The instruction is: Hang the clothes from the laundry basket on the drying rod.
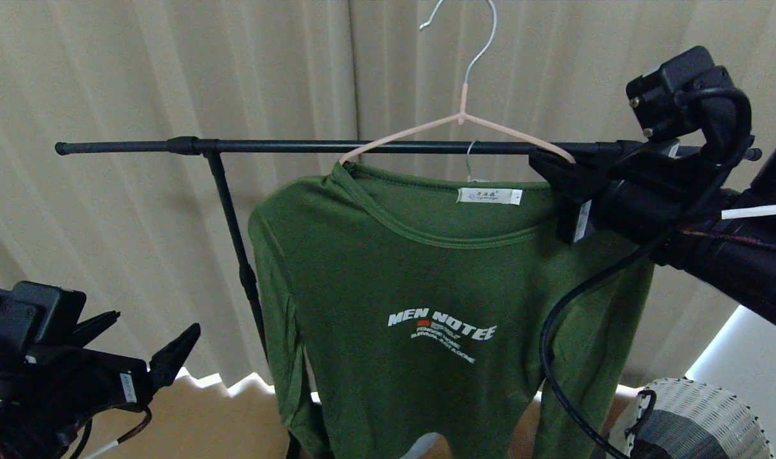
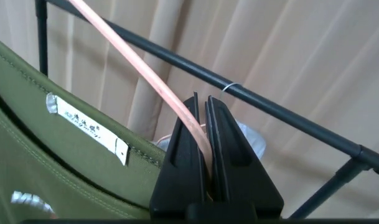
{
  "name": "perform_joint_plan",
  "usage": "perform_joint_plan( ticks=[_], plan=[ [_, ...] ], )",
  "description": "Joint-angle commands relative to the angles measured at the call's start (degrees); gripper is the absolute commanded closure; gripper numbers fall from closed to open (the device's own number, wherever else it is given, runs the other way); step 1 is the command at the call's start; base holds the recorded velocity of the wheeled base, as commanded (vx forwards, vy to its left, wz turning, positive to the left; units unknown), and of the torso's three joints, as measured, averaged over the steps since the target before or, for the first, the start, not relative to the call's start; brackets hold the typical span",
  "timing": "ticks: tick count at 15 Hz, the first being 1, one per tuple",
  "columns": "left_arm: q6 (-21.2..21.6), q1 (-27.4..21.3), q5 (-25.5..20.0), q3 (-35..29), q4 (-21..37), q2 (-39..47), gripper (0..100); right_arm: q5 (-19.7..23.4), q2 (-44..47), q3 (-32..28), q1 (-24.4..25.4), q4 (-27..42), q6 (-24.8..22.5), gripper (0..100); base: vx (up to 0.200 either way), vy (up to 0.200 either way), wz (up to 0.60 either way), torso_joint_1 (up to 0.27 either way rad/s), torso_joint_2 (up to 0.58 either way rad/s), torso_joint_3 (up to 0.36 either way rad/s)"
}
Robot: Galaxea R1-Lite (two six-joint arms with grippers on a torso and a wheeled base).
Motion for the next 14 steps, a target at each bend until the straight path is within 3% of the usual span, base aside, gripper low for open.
perform_joint_plan(
  ticks=[1, 6, 8, 10, 14],
  plan=[
    [-1.2, -1.3, -1.6, 0.2, 0.1, -3.4, 0, -1.7, -0.6, 2.7, -1.7, 0.9, -0.1, 100, 0.0, 0.0, 0.0, 0.0, 0.0, 0.0],
    [-1.2, -2.1, -2.7, 4.2, 0.1, -4.9, 0, -10.6, -4.7, 9.5, -1.8, 10.7, 0.1, 100, 0.0, 0.0, 0.0, 0.0, 0.0, 0.0],
    [-1.2, -1.9, -2.7, 4.1, 0.1, -5.1, 0, -11.0, -4.7, 10.7, -1.8, 10.7, 0.2, 100, 0.0, 0.0, 0.0, 0.0, 0.0, 0.0],
    [-0.3, -1.8, -2.6, 3.9, 0.1, -4.7, 0, -14.2, -4.8, 12.6, -1.8, 10.7, 0.1, 100, 0.0, 0.0, 0.0, 0.0, 0.0, 0.0],
    [-0.4, -0.5, -2.5, 3.6, 0.1, -4.7, 0, -14.7, -7.2, 15.4, -2.2, 10.5, 1.3, 100, 0.0, 0.0, 0.0, 0.0, 0.0, 0.0]
  ],
)
